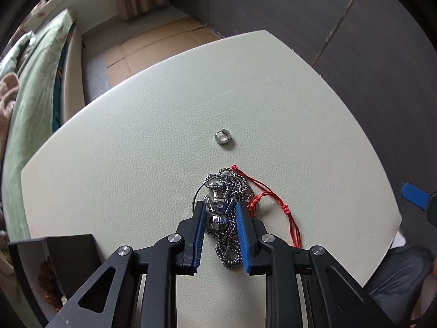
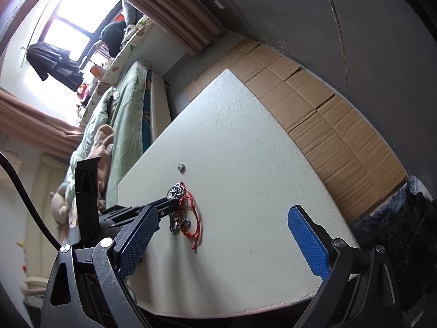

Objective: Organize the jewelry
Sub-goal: 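Move the left gripper to the silver chain necklace and grasp it, then lift the silver chain necklace up off the table with the left gripper, then grasp the red string bracelet with the right gripper while the left gripper holds the chain aloft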

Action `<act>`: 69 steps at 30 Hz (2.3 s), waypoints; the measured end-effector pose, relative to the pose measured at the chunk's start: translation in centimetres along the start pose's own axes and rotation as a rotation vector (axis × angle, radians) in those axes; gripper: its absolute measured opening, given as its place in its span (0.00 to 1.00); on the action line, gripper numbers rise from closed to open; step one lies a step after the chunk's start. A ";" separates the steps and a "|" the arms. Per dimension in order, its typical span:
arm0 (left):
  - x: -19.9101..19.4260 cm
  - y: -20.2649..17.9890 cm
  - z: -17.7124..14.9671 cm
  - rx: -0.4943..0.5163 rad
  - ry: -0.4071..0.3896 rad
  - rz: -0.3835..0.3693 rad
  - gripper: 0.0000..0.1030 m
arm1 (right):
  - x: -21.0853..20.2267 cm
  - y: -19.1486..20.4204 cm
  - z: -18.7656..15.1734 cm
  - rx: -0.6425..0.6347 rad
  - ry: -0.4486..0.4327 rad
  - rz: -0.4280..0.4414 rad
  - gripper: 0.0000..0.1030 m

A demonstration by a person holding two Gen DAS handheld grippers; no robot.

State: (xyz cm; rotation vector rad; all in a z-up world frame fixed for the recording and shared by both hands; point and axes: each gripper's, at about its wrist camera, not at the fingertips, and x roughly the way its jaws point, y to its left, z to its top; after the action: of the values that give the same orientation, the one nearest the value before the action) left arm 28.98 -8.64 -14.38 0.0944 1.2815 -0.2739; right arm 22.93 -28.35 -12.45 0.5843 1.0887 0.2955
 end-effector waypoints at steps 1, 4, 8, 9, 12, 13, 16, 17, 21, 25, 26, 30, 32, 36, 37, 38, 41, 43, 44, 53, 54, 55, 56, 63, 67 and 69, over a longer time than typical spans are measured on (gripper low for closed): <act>-0.1 0.2 0.0 -0.008 0.000 -0.010 0.23 | 0.1 0.1 0.0 -0.002 0.003 -0.003 0.95; -0.1 0.3 -0.2 -0.014 -0.008 -0.028 0.22 | 0.6 0.5 -0.1 -0.010 0.010 -0.017 0.95; -0.2 0.8 -0.2 -0.020 -0.010 -0.041 0.15 | 1.6 1.0 -0.4 -0.025 0.029 -0.039 0.95; -0.2 1.2 -0.1 -0.040 -0.006 -0.063 0.15 | 1.7 1.1 -0.4 -0.029 0.031 -0.043 0.95; -1.4 1.6 -0.4 -0.050 -0.029 -0.086 0.15 | 2.2 1.5 -0.5 -0.039 0.035 -0.054 0.86; -2.1 1.6 -0.4 -0.052 -0.044 -0.096 0.15 | 2.5 1.6 -0.5 -0.044 0.043 -0.059 0.82; -3.8 1.8 -0.5 -0.066 -0.084 -0.120 0.15 | 3.1 1.8 -0.8 -0.049 0.062 -0.061 0.76; -4.4 1.9 -0.6 -0.074 -0.098 -0.131 0.15 | 3.2 1.9 -0.9 -0.051 0.066 -0.061 0.76; -6.3 2.3 -0.6 -0.089 -0.140 -0.158 0.15 | 3.5 2.4 -1.0 -0.071 0.065 -0.072 0.70; -8.1 2.6 -0.4 -0.106 -0.184 -0.188 0.15 | 4.1 2.7 -1.2 -0.085 0.080 -0.082 0.65; -8.7 2.7 -0.4 -0.109 -0.199 -0.194 0.15 | 4.3 2.9 -1.2 -0.090 0.083 -0.087 0.64; -11.4 3.4 -0.3 -0.122 -0.263 -0.210 0.15 | 5.1 3.5 -1.2 -0.117 0.094 -0.105 0.58; -12.7 3.8 -0.4 -0.127 -0.294 -0.212 0.15 | 5.7 3.8 -1.1 -0.134 0.105 -0.120 0.53; -15.4 4.9 -0.8 -0.146 -0.352 -0.214 0.15 | 7.0 4.6 -0.9 -0.166 0.128 -0.145 0.48; -16.1 5.2 -0.9 -0.152 -0.366 -0.213 0.15 | 7.2 4.9 -1.0 -0.178 0.129 -0.152 0.48; -16.6 5.5 -0.9 -0.156 -0.377 -0.211 0.15 | 7.3 5.1 -1.1 -0.188 0.129 -0.155 0.48; -18.6 6.1 -0.8 -0.157 -0.412 -0.198 0.15 | 7.8 6.0 -1.4 -0.225 0.135 -0.174 0.47; -19.3 6.4 -1.0 -0.158 -0.428 -0.187 0.15 | 8.1 6.3 -1.5 -0.240 0.138 -0.189 0.47; -19.9 6.6 -1.0 -0.160 -0.437 -0.183 0.15 | 8.3 6.5 -1.6 -0.250 0.140 -0.203 0.47; -23.7 7.5 -1.3 -0.162 -0.503 -0.154 0.15 | 9.7 8.3 -2.6 -0.392 0.130 -0.339 0.44; -24.2 7.5 -1.4 -0.163 -0.509 -0.157 0.15 | 9.8 8.6 -2.8 -0.414 0.129 -0.354 0.44; -24.5 7.6 -1.4 -0.162 -0.513 -0.157 0.15 | 9.9 9.0 -3.2 -0.453 0.125 -0.379 0.37; -25.1 7.5 -1.5 -0.159 -0.522 -0.155 0.15 | 10.0 9.3 -3.4 -0.487 0.124 -0.405 0.30; -29.1 7.6 -2.5 -0.147 -0.584 -0.120 0.15 | 7.5 8.2 -3.1 -0.386 0.134 -0.254 0.07; -31.4 7.9 -3.2 -0.149 -0.622 -0.090 0.15 | 4.8 7.9 -2.9 -0.325 0.092 -0.147 0.07; -32.7 8.2 -3.7 -0.158 -0.644 -0.075 0.15 | 3.8 8.1 -3.0 -0.311 0.078 -0.104 0.07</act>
State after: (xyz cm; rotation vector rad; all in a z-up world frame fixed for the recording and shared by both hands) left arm 19.19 4.94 15.07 -0.1682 0.6623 -0.2391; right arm 22.40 -18.97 -11.58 0.2403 1.1175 0.3907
